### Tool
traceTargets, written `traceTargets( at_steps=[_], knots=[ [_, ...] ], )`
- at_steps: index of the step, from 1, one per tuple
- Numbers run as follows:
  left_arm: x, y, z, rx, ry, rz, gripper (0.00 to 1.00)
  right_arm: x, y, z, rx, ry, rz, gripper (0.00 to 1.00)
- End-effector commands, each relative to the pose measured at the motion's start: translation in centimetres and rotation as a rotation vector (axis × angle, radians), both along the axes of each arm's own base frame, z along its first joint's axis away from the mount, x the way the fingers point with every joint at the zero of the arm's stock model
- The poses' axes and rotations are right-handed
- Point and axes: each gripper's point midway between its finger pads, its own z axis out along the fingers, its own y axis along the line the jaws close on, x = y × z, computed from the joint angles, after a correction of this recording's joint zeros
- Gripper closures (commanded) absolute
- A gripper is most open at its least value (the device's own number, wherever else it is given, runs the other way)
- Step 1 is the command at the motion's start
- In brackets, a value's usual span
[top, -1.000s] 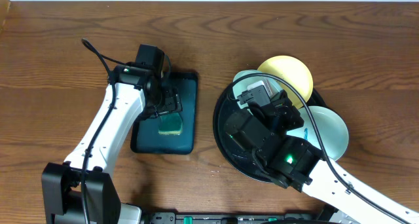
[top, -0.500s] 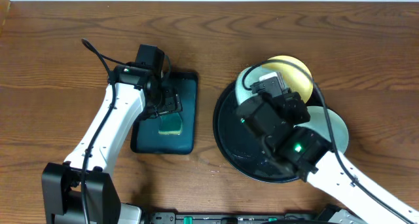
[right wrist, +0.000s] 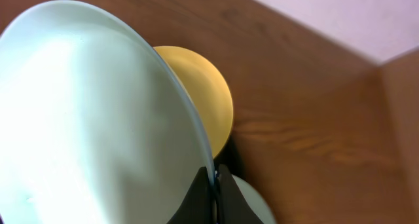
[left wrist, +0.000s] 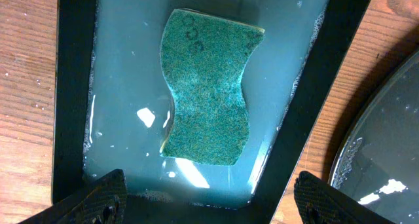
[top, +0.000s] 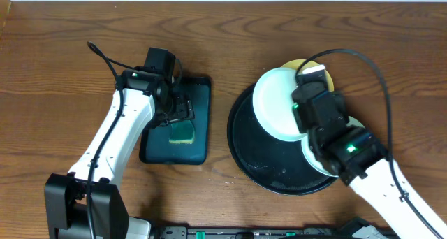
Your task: Clean dirty plates on tray and stack at the side
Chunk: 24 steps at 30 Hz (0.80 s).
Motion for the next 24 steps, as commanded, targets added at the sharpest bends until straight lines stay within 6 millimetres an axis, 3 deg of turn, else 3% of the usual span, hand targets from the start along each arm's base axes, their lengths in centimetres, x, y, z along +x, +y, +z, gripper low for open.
traceTargets(
  at_steps=[1, 6, 10, 24],
  knots=[
    [0.0, 0.2, 0.1, 0.003, -0.002, -0.002, 0.18, -0.6, 0.9, 3.8, -0.265, -0.128, 0.06, 0.99],
    [0.0, 0.2, 0.1, 0.003, -0.002, -0.002, 0.18, -2.3, 3.9, 6.2, -0.508, -0.233, 0.142, 0.99],
    [0.0, 0.2, 0.1, 0.003, -0.002, -0.002, 0.18, -3.1, 5.1, 6.5, -0.571, -0.266, 0.15, 0.99],
    [0.0, 0.2, 0.1, 0.003, -0.002, -0.002, 0.18, -3.4, 5.9, 6.4, -0.588, -0.276, 0.165, 0.99]
  ],
)
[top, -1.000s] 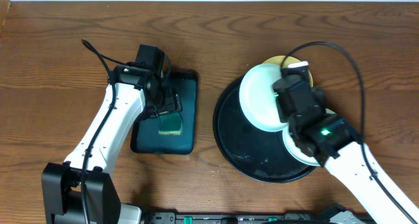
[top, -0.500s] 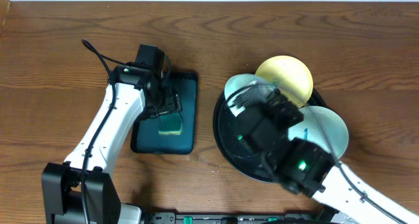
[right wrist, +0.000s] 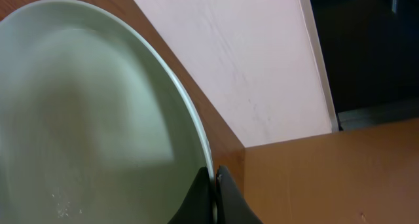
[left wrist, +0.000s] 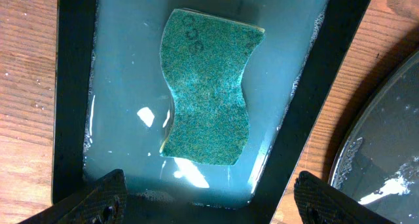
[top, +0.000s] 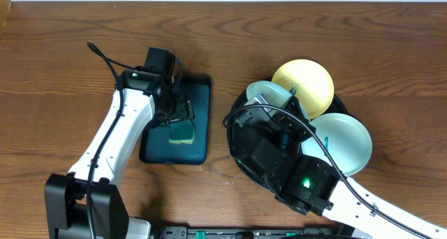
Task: Clean dirty plates on tray and stack at the side
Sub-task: 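Carry the plate right and set it on the table beside the tray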
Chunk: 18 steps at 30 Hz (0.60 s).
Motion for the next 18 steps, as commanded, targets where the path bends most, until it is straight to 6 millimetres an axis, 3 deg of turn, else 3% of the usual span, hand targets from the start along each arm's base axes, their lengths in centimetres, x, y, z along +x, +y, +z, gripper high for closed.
traceTargets(
  at_steps=[1, 5, 9, 12, 15, 18],
  knots=[
    [0.0, 0.2, 0.1, 0.003, -0.002, -0.001, 0.18, 0.0, -0.2, 1.5, 0.002, -0.042, -0.024, 0.99],
    [0.0, 0.2, 0.1, 0.003, -0.002, -0.001, 0.18, 0.1, -0.2, 1.5, 0.037, -0.053, -0.035, 0.99],
    [0.0, 0.2, 0.1, 0.003, -0.002, -0.001, 0.18, 0.7, -1.4, 1.0, 0.205, -0.079, -0.116, 0.99],
    [0.0, 0.2, 0.1, 0.003, -0.002, -0.001, 0.18, 1.8, -3.0, -2.0, 0.415, 0.025, -0.194, 0.99],
    [0.0, 0.2, 0.1, 0.003, -0.002, -0.001, 0.18, 2.9, -4.3, -6.4, 0.66, 0.283, -0.25, 0.99],
    [0.0, 0.2, 0.1, 0.003, -0.002, -0.001, 0.18, 3.5, -5.1, -7.9, 0.917, 0.477, -0.256, 0.99]
  ],
)
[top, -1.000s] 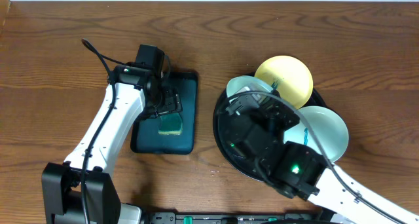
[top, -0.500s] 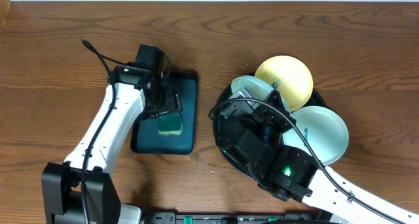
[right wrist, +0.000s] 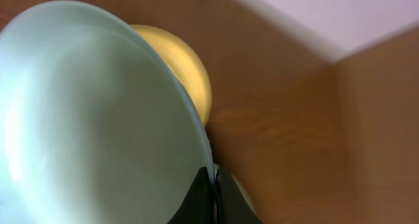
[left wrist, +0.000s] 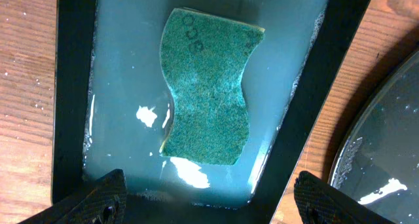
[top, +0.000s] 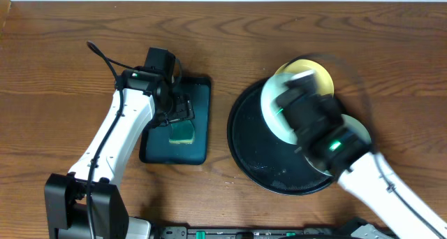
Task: Clean dirty plates on tray and stack at the side
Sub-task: 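Carry the plate right and set it on the table beside the tray, then move the right gripper to the other pale green plate and grasp its rim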
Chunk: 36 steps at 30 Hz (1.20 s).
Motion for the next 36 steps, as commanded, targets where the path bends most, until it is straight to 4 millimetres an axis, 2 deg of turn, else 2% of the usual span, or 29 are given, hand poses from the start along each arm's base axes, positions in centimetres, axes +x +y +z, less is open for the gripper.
traceTargets(
  at_steps=[1, 3, 4, 7, 10, 11, 16, 21, 24, 26, 29, 32, 33, 35, 36],
  knots=[
    [0.0, 0.2, 0.1, 0.002, -0.003, -0.001, 0.18, 0.3, 2.4, -1.1, 0.525, 0.177, 0.045, 0.99],
    [0.0, 0.2, 0.1, 0.002, -0.002, -0.001, 0.18, 1.0, 0.9, -0.4, 0.701, 0.204, 0.024, 0.99],
    [0.0, 0.2, 0.1, 0.002, -0.003, -0.001, 0.18, 1.4, -0.7, -0.2, 0.775, 0.2, -0.009, 0.99],
    [0.0, 0.2, 0.1, 0.002, -0.003, -0.001, 0.18, 1.9, -7.3, -0.5, 0.876, 0.154, -0.216, 0.99],
    [0.0, 0.2, 0.1, 0.002, -0.003, -0.001, 0.18, 1.3, -14.3, -1.6, 0.91, 0.101, -0.447, 0.99],
    [0.0, 0.2, 0.1, 0.002, -0.003, -0.001, 0.18, 0.9, -16.5, -2.1, 0.928, 0.082, -0.529, 0.99],
    [0.0, 0.2, 0.1, 0.002, -0.002, -0.001, 0.18, -0.5, -24.8, -5.0, 1.006, 0.008, -0.849, 0.99],
    [0.0, 0.2, 0.1, 0.002, -0.003, -0.001, 0.18, -2.1, -31.0, -9.6, 0.954, -0.009, -1.106, 0.99],
    [0.0, 0.2, 0.1, 0.002, -0.003, -0.001, 0.18, -3.0, -33.3, -12.1, 0.881, 0.01, -1.199, 0.99],
    [0.0, 0.2, 0.1, 0.002, -0.003, -0.001, 0.18, -3.2, -33.6, -13.7, 0.862, 0.057, -1.197, 0.99],
    [0.0, 0.2, 0.1, 0.002, -0.003, -0.001, 0.17, -3.3, -33.4, -15.0, 0.839, 0.114, -1.162, 0.99],
    [0.0, 0.2, 0.1, 0.002, -0.003, -0.001, 0.18, -3.9, -34.0, -15.3, 0.781, 0.132, -1.172, 0.98],
    [0.0, 0.2, 0.1, 0.002, -0.003, -0.001, 0.18, -4.3, -34.5, -15.3, 0.749, 0.132, -1.188, 0.89],
    [0.0, 0.2, 0.1, 0.002, -0.003, -0.001, 0.18, -4.7, -34.9, -14.8, 0.727, 0.118, -1.203, 0.59],
    [0.0, 0.2, 0.1, 0.002, -0.003, -0.001, 0.18, -4.5, -34.8, -14.5, 0.737, 0.109, -1.196, 0.56]
  ],
)
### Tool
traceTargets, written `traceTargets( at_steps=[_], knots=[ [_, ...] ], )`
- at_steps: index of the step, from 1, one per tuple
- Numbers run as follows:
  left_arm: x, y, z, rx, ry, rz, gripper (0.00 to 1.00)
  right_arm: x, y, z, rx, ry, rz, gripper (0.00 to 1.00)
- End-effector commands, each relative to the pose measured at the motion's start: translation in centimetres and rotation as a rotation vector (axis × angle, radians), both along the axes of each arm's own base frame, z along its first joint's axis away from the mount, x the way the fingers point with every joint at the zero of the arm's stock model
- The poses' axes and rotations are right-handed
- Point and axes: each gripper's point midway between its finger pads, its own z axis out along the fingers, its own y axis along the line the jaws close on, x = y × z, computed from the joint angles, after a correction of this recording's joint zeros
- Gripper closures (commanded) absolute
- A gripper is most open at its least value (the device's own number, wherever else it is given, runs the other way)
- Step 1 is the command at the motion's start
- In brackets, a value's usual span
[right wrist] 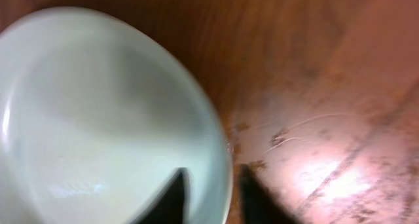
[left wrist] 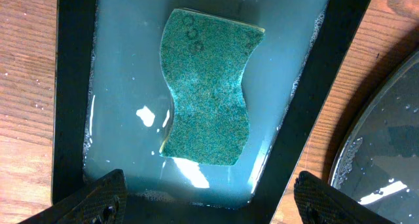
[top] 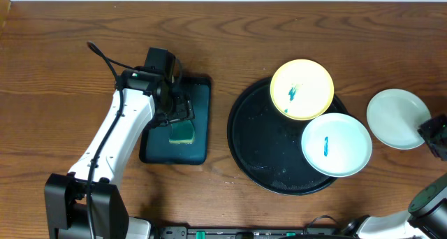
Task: Clean dirty plates on tray and stack at the side
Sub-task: 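Move the right gripper to the other pale green plate and grasp its rim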
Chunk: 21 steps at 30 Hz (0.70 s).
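Note:
A pale green plate (top: 398,118) lies on the bare wood to the right of the round black tray (top: 258,141). My right gripper (top: 434,135) is at that plate's right edge. In the blurred right wrist view the fingers stand apart, open, with the plate's (right wrist: 98,119) rim between them (right wrist: 213,194). On the tray lie a yellow plate (top: 302,89) and a light blue plate (top: 336,145), each with a blue-green smear. My left gripper (left wrist: 209,201) hangs wide open over the green sponge (left wrist: 206,96), which lies in soapy water.
The sponge sits in a black rectangular basin (top: 202,85) left of the round tray. The left arm reaches up from the front left and a cable runs off behind it. Wet drops cover the round tray's bare left half.
The pale green plate was held over the round tray beside the yellow plate. It now lies on the table to the right of the tray, and my right gripper's fingers have opened. The left arm is unchanged.
My right gripper was shut on the pale green plate's rim over the round tray at all three earlier moments, with the plate tilted differently each time. Now the plate rests on the wood at the right. My left gripper stayed open above the sponge throughout.

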Motion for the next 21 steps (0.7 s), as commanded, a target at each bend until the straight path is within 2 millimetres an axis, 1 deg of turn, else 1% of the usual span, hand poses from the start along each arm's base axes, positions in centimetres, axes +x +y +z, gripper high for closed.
traceTargets(
  at_steps=[1, 2, 3, 4, 5, 6, 7, 8, 9, 11, 14, 16, 18, 21],
  knots=[
    [0.0, 0.2, 0.1, 0.002, -0.002, -0.001, 0.18, 0.7, -0.5, 2.4, -0.03, -0.066, 0.027, 0.52],
    [0.0, 0.2, 0.1, 0.002, -0.003, -0.001, 0.18, 1.9, 0.8, 3.2, 0.01, -0.135, 0.088, 0.51],
    [0.0, 0.2, 0.1, 0.002, -0.003, -0.001, 0.18, 3.3, 2.5, 4.3, 0.063, -0.219, 0.176, 0.51],
    [0.0, 0.2, 0.1, 0.002, -0.003, -0.001, 0.18, 4.5, 4.7, 5.6, 0.122, -0.307, 0.27, 0.48],
    [0.0, 0.2, 0.1, 0.002, -0.003, -0.001, 0.17, 5.4, 6.7, 6.9, 0.176, -0.379, 0.345, 0.44],
    [0.0, 0.2, 0.1, 0.002, -0.002, -0.001, 0.18, 5.9, 8.8, 8.1, 0.226, -0.431, 0.413, 0.44],
    [0.0, 0.2, 0.1, 0.002, -0.003, -0.001, 0.18, 6.0, 10.4, 8.9, 0.255, -0.453, 0.461, 0.43],
    [0.0, 0.2, 0.1, 0.002, -0.003, -0.001, 0.18, 5.8, 12.1, 9.4, 0.27, -0.447, 0.51, 0.44],
    [0.0, 0.2, 0.1, 0.002, -0.003, -0.001, 0.18, 5.4, 13.2, 9.5, 0.268, -0.416, 0.544, 0.44],
    [0.0, 0.2, 0.1, 0.002, -0.003, -0.001, 0.18, 3.9, 14.6, 8.6, 0.228, -0.274, 0.565, 0.46],
    [0.0, 0.2, 0.1, 0.002, -0.003, -0.001, 0.17, 1.1, 15.8, 6.6, 0.161, -0.032, 0.58, 0.5],
    [0.0, 0.2, 0.1, 0.002, -0.003, -0.001, 0.18, -0.8, 16.8, 5.3, 0.127, 0.118, 0.58, 0.48],
    [0.0, 0.2, 0.1, 0.002, -0.003, -0.001, 0.18, -1.9, 16.8, 4.4, 0.063, 0.212, 0.571, 0.48],
    [0.0, 0.2, 0.1, 0.002, -0.003, -0.001, 0.18, -2.8, 15.7, 3.7, -0.07, 0.308, 0.487, 0.46]
  ],
)
